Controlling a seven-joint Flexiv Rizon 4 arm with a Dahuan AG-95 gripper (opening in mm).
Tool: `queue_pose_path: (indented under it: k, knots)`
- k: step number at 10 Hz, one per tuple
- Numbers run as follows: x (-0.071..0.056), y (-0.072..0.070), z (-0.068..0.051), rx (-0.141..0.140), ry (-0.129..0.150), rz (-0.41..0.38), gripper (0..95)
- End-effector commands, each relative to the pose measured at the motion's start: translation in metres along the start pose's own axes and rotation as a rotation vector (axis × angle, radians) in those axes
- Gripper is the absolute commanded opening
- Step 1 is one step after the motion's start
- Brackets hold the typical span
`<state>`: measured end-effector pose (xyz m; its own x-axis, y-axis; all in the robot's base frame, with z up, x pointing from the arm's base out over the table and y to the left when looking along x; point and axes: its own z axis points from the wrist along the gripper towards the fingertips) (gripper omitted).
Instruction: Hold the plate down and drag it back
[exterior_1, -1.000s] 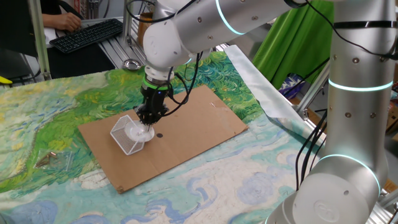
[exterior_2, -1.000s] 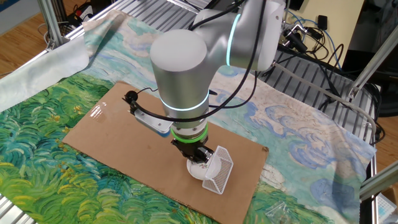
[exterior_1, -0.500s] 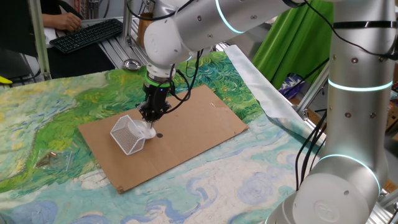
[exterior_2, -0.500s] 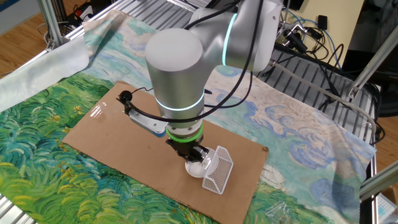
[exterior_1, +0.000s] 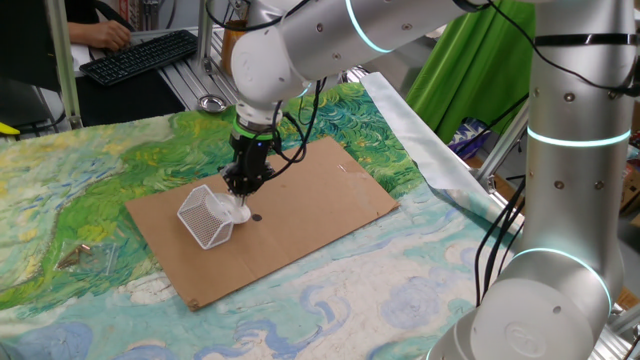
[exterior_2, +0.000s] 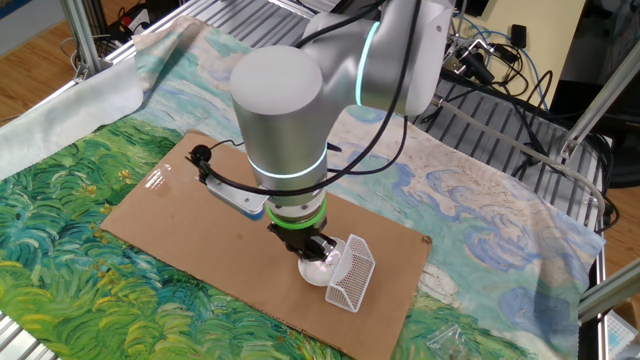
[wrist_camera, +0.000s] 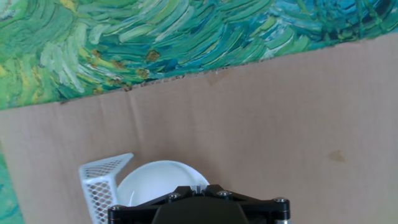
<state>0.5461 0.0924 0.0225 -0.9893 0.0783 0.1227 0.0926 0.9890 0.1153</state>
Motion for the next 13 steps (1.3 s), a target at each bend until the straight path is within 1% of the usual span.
queue_pose_path:
  k: [1,2,3,6,7,9,10,11,12,13]
  knots:
    - [0.002,0.006,-0.002,-0.009,0.006,0.015,0.0]
    - [0.002,0.008,0.0,-0.028,0.009,0.018,0.0]
    - [0.002,0.009,0.001,-0.034,0.009,0.019,0.0]
    - [0.002,0.014,0.006,-0.04,0.005,0.027,0.0]
    - [0.002,0.015,0.007,-0.033,0.004,0.021,0.0]
    - [0.002,0.015,0.007,0.004,0.0,0.008,0.0]
    - [0.003,0.014,0.008,0.045,-0.004,-0.001,0.0]
    - [0.003,0.014,0.008,0.055,-0.005,-0.003,0.0]
    - [0.003,0.012,0.009,0.088,-0.007,-0.014,0.0]
    - [0.004,0.011,0.009,0.095,-0.008,-0.016,0.0]
